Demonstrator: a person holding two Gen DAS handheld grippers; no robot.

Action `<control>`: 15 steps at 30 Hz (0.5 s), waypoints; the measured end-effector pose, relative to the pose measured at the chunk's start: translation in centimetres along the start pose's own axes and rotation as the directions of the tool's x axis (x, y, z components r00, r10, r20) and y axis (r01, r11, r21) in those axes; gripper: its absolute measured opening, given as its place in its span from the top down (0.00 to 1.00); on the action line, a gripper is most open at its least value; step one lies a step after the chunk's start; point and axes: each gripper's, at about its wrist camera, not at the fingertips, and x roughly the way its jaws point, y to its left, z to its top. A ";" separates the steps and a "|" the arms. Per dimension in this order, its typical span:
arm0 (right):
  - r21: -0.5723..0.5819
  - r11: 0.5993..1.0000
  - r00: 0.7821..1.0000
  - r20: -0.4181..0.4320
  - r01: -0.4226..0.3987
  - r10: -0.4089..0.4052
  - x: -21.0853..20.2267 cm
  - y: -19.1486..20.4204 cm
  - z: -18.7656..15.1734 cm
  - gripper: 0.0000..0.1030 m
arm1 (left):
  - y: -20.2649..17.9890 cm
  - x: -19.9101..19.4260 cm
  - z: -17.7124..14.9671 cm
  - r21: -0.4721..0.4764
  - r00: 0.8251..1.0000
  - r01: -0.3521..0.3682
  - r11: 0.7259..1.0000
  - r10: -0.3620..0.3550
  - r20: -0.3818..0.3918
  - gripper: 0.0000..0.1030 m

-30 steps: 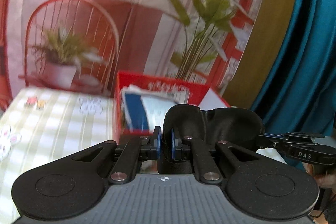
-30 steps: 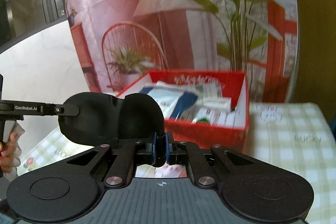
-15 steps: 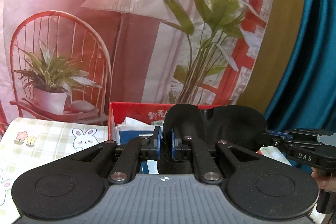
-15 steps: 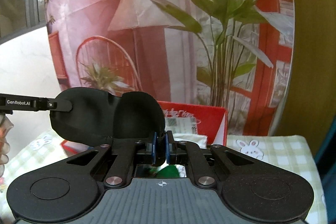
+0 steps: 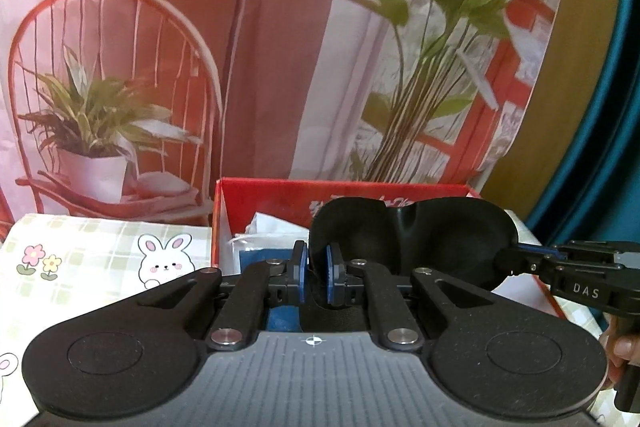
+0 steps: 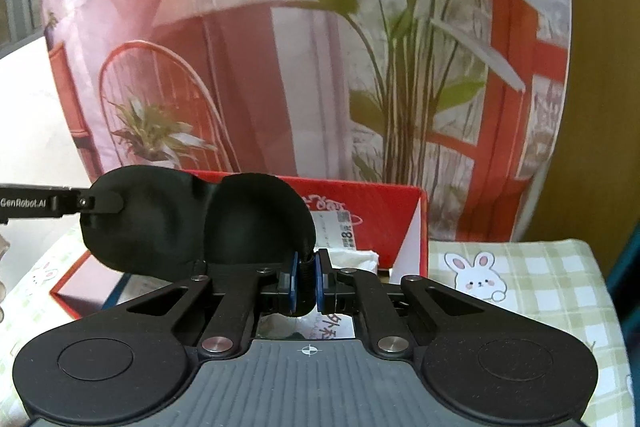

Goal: Organize soft objects
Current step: 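Lower the eye mask into the red box and open both grippers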

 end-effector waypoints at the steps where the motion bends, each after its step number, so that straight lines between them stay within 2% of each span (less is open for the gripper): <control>1: 0.008 1.000 1.000 -0.009 0.002 -0.002 0.4 -0.1 0.0 0.92 | 0.1 0.4 0.0 0.002 1.000 -0.003 1.000 0.003 -0.007 0.90; 10: 0.058 0.998 0.998 -0.062 0.033 -0.030 2.8 -1.4 -0.4 0.91 | 0.5 2.2 0.3 0.012 0.999 -0.017 1.000 0.017 -0.044 0.88; 14: 0.075 0.996 0.996 -0.073 0.052 -0.046 3.4 -1.9 -0.5 0.90 | 0.6 2.8 0.3 0.018 0.998 -0.030 0.999 0.031 -0.047 0.84; 15: 0.074 0.996 0.996 -0.070 0.058 -0.053 3.5 -1.9 -0.6 0.87 | 0.6 2.9 0.3 0.017 0.998 -0.033 0.999 0.033 -0.048 0.79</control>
